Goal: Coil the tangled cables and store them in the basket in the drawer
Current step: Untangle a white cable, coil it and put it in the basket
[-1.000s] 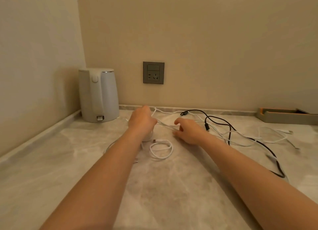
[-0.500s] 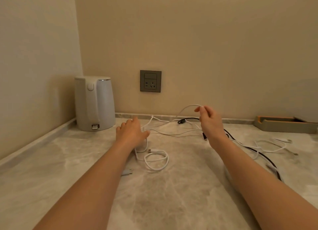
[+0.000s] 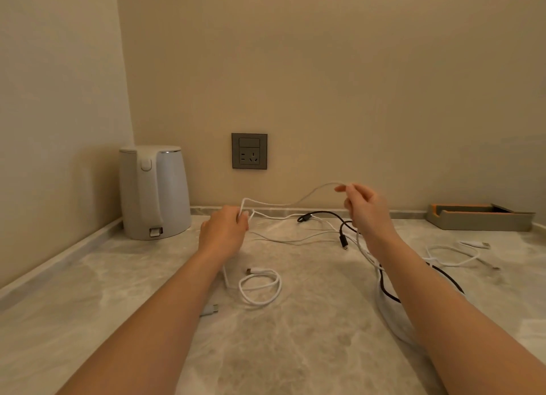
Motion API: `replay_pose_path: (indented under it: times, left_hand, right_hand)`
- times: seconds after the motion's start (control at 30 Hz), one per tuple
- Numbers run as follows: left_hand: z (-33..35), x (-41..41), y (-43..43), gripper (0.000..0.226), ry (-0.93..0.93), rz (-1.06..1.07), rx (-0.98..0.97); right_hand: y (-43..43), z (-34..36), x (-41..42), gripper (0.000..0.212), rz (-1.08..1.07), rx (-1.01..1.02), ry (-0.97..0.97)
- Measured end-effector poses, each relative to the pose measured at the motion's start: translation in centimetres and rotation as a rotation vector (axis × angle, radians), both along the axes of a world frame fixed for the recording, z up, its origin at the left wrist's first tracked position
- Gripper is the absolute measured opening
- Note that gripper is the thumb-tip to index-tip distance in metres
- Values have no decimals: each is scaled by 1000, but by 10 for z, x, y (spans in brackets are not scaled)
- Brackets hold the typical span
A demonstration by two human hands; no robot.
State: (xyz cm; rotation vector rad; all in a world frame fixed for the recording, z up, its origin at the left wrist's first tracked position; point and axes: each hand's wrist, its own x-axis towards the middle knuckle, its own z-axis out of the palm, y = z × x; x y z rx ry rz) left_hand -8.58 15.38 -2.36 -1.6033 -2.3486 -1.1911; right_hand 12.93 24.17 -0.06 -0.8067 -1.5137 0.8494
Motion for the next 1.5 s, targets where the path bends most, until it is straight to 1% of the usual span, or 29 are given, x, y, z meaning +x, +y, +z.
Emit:
replay_pose_path:
  times: [0.07,0.13,0.2,0.23,0.27,0.33,0.4,0.47,0.53,0.6,0.67,0.73,0.8,0.87,0.9,0.97,1.03,1.1,1.17,1.23,1.3,1.4,1.5]
  left_hand:
    - [5,2,-2,37,-144,-109,96]
    - [9,7,-4,39,-166,-223,73]
    - [10,12,-6,41,-122,-345,-22]
    - [11,15,-7,42,-105,-405,-76]
    - [12,17,-8,42,-79,-456,-118]
    - [17,21,-12,41,-27,-538,-158]
    - [22,24,-17,40,-61,-622,-174]
    - [26,26,-21,40,-151,-691,-179]
    - [27,25,-24,39,-219,-739,-154]
    - [27,22,-25,38,-212,-724,-96]
    - [25,17,-25,36,-160,-675,-64]
    - [22,14,-23,33,-122,-629,-93]
    - [16,9,-21,33,-35,-546,-136]
    - [13,5,-20,35,34,-463,-138]
    - [13,2,-19,37,42,-438,-114]
    - [14,0,-18,39,-6,-433,-61]
    - [16,2,-18,41,-105,-467,-65]
    - [17,9,-18,44,-249,-507,-108]
    - [19,16,-21,47,-476,-576,-163]
    - [21,21,-24,48,-715,-685,-213]
    - [23,23,-27,49,-919,-808,-229]
    - [26,23,-28,45,-1205,-942,-167]
    - [28,21,-27,47,-1433,-943,-33]
  right_hand:
    - [1,-7,-5,27,-205,138,-373]
    - [-8,-10,-12,30,-303,221,-728]
    - [-21,-10,-21,32,-316,356,-1053]
    - [-26,-10,-24,34,-291,431,-1155]
    - [-30,-10,-27,39,-248,485,-1194]
    - [-35,-10,-30,51,-122,519,-1171]
    - [-35,-10,-33,53,19,533,-1125]
    - [-33,-9,-32,43,133,520,-1030]
    - [-30,-6,-30,26,183,540,-884]
    - [-27,-3,-26,17,173,594,-770]
    - [-26,-3,-21,19,155,603,-720]
    - [-26,-3,-18,22,138,586,-676]
    - [-26,-1,-15,23,99,597,-590]
    - [-24,4,-11,23,48,612,-505]
    - [-23,6,-9,23,28,612,-486]
    - [-20,7,-6,21,-15,611,-484]
    - [-19,8,-4,20,-77,600,-488]
    - [-17,7,-3,19,-160,577,-510]
    - [-16,5,-3,20,-237,560,-554]
    - [-17,3,-4,22,-299,547,-599]
    - [-21,2,-8,25,-359,525,-686]
    - [-27,-3,-18,25,-391,484,-840]
    - [-34,-9,-30,22,-292,477,-953]
